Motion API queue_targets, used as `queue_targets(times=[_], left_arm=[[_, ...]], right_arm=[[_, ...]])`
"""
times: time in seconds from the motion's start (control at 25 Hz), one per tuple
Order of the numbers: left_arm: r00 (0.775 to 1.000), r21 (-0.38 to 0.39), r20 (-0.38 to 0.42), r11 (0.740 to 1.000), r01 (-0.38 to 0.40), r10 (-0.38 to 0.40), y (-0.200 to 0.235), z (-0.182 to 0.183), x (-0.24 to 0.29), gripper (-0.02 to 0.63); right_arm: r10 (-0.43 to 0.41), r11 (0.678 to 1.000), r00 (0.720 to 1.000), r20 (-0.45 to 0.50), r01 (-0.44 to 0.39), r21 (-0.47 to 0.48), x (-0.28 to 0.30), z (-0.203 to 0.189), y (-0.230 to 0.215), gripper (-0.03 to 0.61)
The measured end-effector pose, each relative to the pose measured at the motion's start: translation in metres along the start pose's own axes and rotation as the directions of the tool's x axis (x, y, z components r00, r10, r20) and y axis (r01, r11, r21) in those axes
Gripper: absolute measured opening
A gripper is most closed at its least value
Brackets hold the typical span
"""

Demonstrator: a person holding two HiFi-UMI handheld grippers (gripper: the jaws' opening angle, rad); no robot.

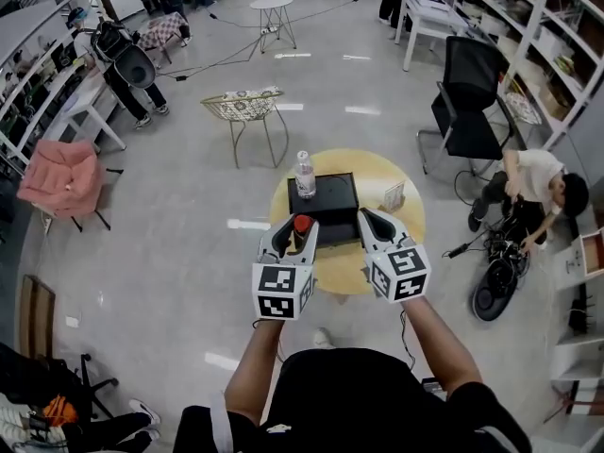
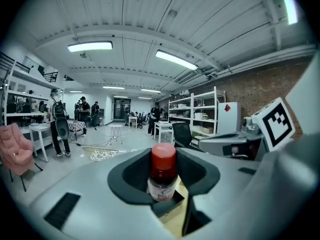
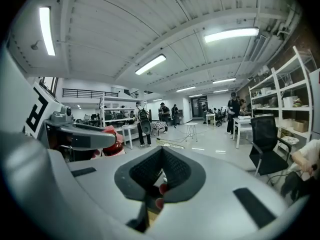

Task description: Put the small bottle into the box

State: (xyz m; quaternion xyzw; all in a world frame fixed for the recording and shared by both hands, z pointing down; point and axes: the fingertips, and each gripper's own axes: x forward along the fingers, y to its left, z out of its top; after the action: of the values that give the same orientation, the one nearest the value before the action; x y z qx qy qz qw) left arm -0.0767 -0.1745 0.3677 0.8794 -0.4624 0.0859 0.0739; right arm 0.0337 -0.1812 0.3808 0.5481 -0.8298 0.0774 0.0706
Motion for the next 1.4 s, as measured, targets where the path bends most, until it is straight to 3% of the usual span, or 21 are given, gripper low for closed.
queue_targets(times=[0.48, 0.88, 1.4], left_arm=[[0.997, -0.022, -0.055, 0.998, 0.053, -0.055, 0.036, -0.026, 0.035, 0.152], [0.990, -0.005, -0.118, 0.997, 0.073, -0.073, 0.030, -0.052, 0.065, 0.152], [0.974, -0.011, -0.220, 0.999, 0.051, -0.052, 0.027, -0.099, 0.123, 0.152]], right_arm=[[-0.045, 0.998, 0.997, -0.067, 0.047, 0.039, 0.047, -0.023, -0.004, -0.002], [-0.069, 0.996, 0.993, -0.099, 0.075, 0.058, 0.056, -0.040, -0.028, 0.000], [-0.022, 0.995, 0.979, -0.204, 0.040, 0.088, 0.093, -0.085, -0.071, -0.002]])
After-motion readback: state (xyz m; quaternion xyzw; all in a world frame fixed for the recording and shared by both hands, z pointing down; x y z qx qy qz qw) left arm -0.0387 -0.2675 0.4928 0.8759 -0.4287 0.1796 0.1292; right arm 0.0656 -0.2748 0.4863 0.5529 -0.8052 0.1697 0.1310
